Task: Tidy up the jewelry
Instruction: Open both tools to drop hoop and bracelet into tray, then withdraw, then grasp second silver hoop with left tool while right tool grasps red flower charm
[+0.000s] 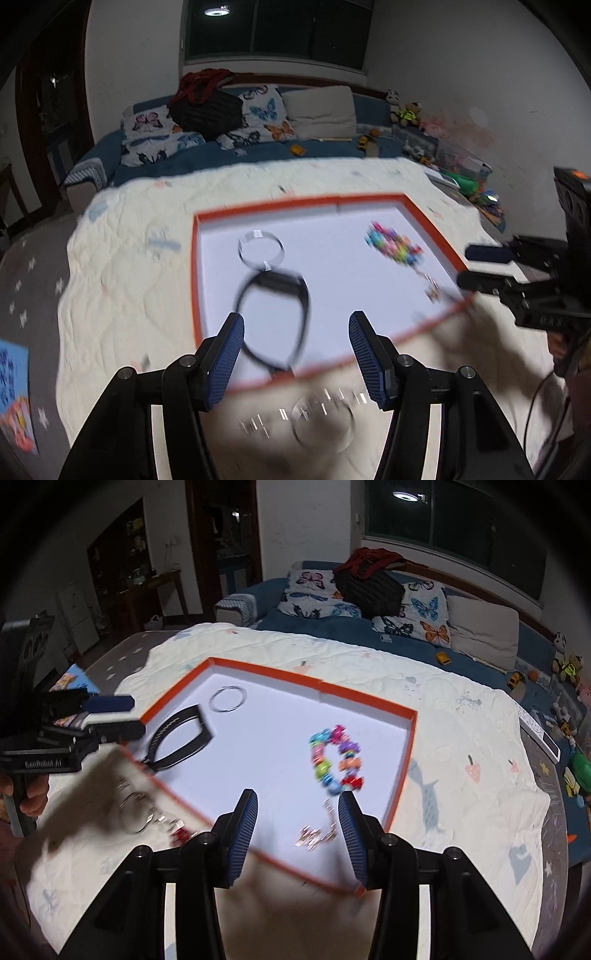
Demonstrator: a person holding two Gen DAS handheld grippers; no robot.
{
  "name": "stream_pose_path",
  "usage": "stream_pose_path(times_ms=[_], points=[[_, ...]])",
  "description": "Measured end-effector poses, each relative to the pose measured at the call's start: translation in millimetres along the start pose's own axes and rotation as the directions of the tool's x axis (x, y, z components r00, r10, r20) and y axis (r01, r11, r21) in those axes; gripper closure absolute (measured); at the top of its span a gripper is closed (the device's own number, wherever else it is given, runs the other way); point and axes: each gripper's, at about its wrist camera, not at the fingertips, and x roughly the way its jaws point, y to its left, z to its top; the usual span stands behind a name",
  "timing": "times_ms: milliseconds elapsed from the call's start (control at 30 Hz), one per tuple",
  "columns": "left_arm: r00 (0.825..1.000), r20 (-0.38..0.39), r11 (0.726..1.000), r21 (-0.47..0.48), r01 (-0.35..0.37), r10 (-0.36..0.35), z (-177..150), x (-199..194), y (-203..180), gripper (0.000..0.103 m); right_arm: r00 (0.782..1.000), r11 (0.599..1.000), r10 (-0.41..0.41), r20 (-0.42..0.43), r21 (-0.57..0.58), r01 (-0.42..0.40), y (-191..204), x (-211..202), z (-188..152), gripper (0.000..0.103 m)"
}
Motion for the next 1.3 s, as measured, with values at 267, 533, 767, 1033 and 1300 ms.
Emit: stream_pose_path(times_ms=[267, 533, 767, 1033, 1300], points=[[0.998, -0.057, 1.0, -0.008, 0.0, 0.0, -65.7, -6.8, -22.8, 0.04, 0.999, 0.999, 0.038, -0.011, -0.008, -0.038, 20.5, -5.5, -25.5, 0.053], [0.996, -0.087, 1.0, -0.001, -0.017, 0.017, -88.7, 12.4, -23.2, 0.04, 0.997, 0.997, 0.074, -0.038, 0.008, -0.074, 27.9, -0.6, -40.5, 0.053], [0.995, -0.087, 0.998, 0.038, -0.041, 0.044, -86.9, 23.6, -26.5, 0.04, 0.994, 0.996, 0.091, -0.053, 0.014, -0.091, 29.4, 4.5, -44.3, 0.053], [0.994, -0.079, 0.995, 0.068, -0.068, 0.074, -83.1, 29.0, -29.8, 0.041, 0.991, 0.993, 0.114, -0.073, 0.002, -0.114, 37.0, 11.0, -47.2, 0.053], [0.996, -0.059, 0.996, 0.055, -0.069, 0.072, -82.9, 26.0, -26.6, 0.051, 0.985, 0.988, 0.138, -0.102, -0.048, -0.144, 48.8, 15.6, -45.2, 0.053]])
